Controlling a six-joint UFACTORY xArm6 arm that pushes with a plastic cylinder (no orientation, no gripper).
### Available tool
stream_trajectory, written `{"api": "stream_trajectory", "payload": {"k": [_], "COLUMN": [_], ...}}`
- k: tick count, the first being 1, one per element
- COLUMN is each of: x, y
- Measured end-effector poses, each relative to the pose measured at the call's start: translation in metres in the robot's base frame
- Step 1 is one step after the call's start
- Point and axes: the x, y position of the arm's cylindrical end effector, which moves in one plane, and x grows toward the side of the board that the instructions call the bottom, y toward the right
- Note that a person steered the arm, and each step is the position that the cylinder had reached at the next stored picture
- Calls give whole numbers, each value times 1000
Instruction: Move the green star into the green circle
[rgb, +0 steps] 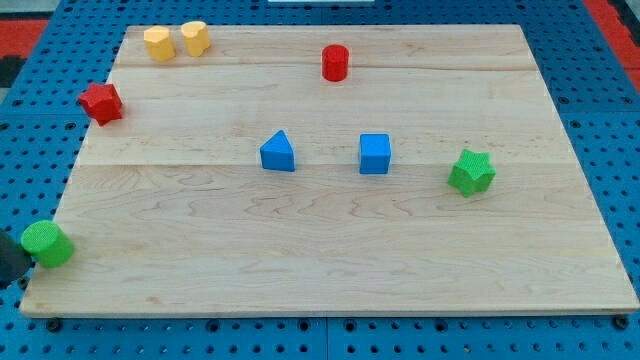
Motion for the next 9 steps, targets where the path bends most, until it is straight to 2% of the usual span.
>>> {"api": "stream_trajectory", "payload": {"k": [1, 2, 4, 5, 6, 7, 9], "x": [0, 6, -46, -50, -76, -107, -120], "y": [36, 112, 324, 430, 528, 558, 428]}}
